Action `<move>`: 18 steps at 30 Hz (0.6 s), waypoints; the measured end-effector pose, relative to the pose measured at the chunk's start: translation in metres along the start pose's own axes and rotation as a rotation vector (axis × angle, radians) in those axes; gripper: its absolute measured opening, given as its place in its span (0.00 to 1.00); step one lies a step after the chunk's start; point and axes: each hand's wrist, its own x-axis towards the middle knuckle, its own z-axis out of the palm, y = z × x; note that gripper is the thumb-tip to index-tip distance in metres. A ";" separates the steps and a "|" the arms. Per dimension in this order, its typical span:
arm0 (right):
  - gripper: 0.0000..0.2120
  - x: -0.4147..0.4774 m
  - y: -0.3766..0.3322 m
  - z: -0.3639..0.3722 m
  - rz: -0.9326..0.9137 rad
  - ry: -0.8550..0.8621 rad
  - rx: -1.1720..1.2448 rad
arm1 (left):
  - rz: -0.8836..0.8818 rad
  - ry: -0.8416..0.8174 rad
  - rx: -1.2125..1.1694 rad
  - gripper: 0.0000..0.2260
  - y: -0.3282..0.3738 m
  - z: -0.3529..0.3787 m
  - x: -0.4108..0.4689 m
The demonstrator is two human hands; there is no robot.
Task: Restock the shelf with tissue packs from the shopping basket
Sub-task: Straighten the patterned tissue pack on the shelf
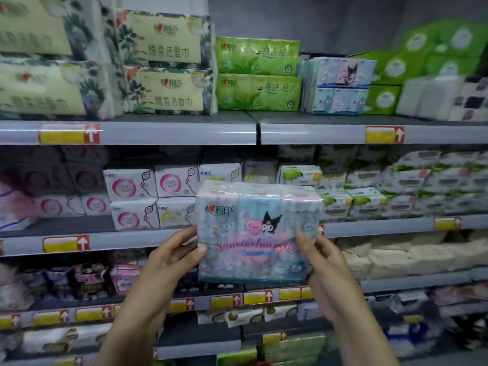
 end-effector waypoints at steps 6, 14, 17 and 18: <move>0.41 0.004 -0.028 -0.059 0.042 0.018 -0.008 | -0.012 0.036 -0.051 0.22 -0.005 0.071 0.010; 0.40 0.005 -0.056 -0.144 0.030 0.078 0.034 | -0.050 0.029 -0.060 0.23 -0.010 0.159 0.014; 0.26 0.008 -0.066 -0.175 0.019 0.091 0.031 | -0.053 0.062 -0.086 0.20 -0.010 0.193 0.015; 0.23 0.009 -0.070 -0.184 0.008 0.091 0.029 | -0.054 0.060 -0.094 0.22 -0.011 0.202 0.016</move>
